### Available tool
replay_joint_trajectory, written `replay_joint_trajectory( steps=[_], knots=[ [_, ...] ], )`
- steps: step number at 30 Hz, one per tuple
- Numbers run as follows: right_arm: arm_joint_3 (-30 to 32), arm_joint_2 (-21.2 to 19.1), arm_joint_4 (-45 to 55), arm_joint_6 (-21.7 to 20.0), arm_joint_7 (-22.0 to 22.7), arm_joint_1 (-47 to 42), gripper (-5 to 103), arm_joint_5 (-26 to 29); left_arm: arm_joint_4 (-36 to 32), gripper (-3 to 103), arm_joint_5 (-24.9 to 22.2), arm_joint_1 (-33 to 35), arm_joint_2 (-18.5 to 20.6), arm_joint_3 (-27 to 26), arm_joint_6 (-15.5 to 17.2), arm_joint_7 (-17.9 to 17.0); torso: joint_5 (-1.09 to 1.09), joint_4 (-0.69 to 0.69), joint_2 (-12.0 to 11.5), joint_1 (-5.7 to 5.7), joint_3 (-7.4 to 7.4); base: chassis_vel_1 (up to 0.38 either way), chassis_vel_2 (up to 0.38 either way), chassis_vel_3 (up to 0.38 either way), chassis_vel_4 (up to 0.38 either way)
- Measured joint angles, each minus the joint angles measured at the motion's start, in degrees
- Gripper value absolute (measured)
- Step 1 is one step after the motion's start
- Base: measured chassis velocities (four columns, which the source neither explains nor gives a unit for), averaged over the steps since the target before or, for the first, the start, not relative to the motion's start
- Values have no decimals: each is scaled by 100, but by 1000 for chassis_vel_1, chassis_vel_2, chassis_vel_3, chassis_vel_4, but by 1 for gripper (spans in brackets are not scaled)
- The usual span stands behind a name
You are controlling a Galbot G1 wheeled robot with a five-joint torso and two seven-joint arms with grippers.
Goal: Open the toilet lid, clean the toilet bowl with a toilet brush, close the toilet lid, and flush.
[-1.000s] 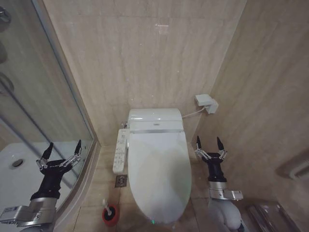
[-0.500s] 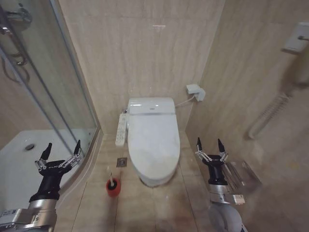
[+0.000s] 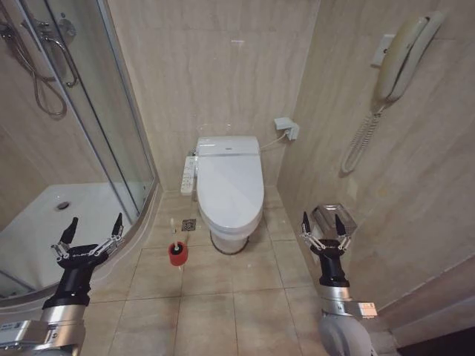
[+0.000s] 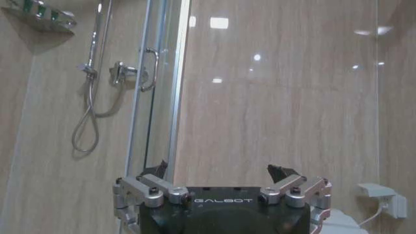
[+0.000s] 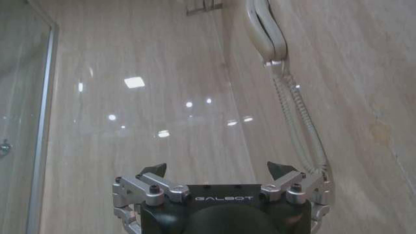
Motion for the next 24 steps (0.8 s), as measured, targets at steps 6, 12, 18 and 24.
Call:
replay_joint_trajectory(
  steps=[6,12,18,24],
  knots=[
    [-2,8,-25,15,-3,-17,100,-20,-13,100,-3,-21,-37,32,-1,0,-1,1,-2,5,2,-76,48,64,-63],
    [-1,-12,37,23,19,-104,100,-44,-24,100,-2,13,-109,35,-1,31,-2,0,0,-2,-2,0,0,0,0],
    [10,-90,236,-1,54,-269,100,-40,34,100,-8,80,-262,36,-77,165,-1,1,0,-3,-2,0,0,0,0],
    [86,-350,628,-337,274,-657,100,-69,-61,100,-101,125,-445,56,41,318,-1,-1,0,-2,-2,0,0,0,0]
  ],
)
